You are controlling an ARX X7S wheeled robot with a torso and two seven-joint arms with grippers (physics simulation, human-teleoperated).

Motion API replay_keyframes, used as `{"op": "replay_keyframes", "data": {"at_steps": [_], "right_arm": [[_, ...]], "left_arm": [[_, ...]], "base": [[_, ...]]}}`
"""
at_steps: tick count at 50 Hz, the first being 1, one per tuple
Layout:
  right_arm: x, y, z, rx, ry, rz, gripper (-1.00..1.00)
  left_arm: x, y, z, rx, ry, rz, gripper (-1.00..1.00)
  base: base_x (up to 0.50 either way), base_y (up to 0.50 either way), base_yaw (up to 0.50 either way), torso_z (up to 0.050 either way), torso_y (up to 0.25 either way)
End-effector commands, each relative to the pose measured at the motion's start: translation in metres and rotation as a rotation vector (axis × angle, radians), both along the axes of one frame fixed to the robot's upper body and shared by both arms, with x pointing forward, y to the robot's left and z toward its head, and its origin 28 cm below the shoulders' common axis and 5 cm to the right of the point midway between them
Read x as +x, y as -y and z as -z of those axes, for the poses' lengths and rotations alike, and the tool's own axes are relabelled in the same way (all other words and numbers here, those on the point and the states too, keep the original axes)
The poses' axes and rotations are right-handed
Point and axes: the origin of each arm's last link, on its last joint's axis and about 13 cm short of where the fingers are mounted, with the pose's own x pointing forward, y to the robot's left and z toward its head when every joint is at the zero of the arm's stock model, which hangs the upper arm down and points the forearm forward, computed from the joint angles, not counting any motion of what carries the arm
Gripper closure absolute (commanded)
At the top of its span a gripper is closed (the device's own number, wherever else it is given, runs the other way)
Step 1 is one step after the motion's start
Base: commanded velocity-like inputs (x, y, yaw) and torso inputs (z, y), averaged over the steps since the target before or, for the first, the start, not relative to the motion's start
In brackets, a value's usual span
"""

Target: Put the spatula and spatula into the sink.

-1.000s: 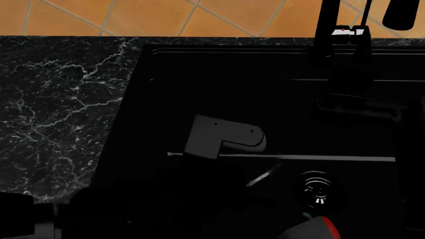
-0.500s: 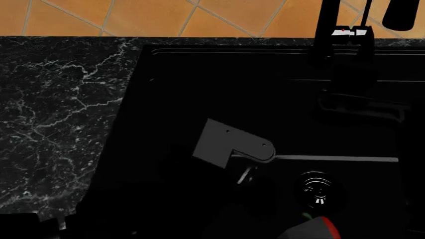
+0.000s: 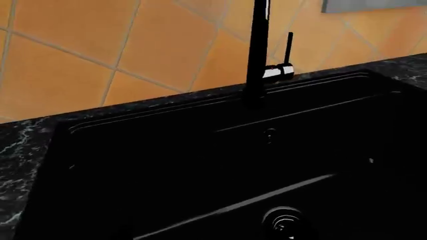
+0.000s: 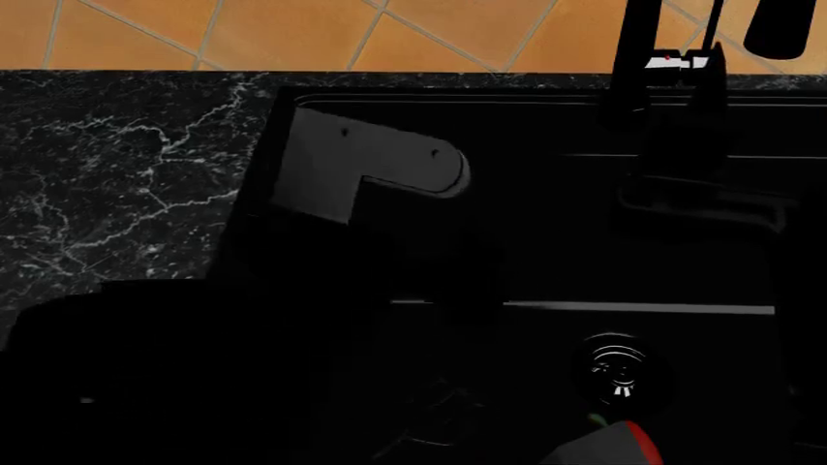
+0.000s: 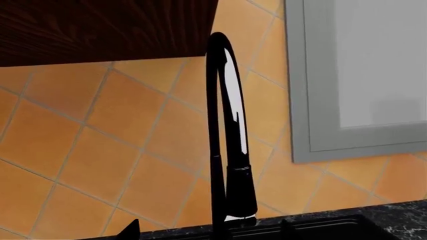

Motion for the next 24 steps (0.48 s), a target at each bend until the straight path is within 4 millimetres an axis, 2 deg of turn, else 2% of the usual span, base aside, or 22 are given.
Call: {"op": "replay_keyframes", "data": {"at_steps": [1, 10, 17, 24], "right_arm": [[-0.001, -0.001, -0.002, -0.003, 0.003, -0.002, -1.00], [-0.001, -0.002, -0.002, -0.006, 0.004, -0.008, -1.00], [-0.001, -0.001, -0.002, -0.006, 0.004, -0.008, -1.00], [0.000, -0.001, -0.001, -0.004, 0.003, -0.008, -1.00]], "left_arm": [[-0.026, -0.029, -0.068, -0.114, 0.239, -0.063, -1.00], [-0.052, -0.055, -0.097, -0.189, 0.369, -0.100, -1.00], [-0.073, -0.072, -0.103, -0.220, 0.426, -0.105, -1.00], [-0.083, -0.091, -0.093, -0.183, 0.464, -0.141, -1.00]], "base": [[0.00, 0.00, 0.00, 0.000, 0.000], [0.00, 0.00, 0.00, 0.000, 0.000], [0.00, 0.00, 0.00, 0.000, 0.000], [0.00, 0.00, 0.00, 0.000, 0.000]]}}
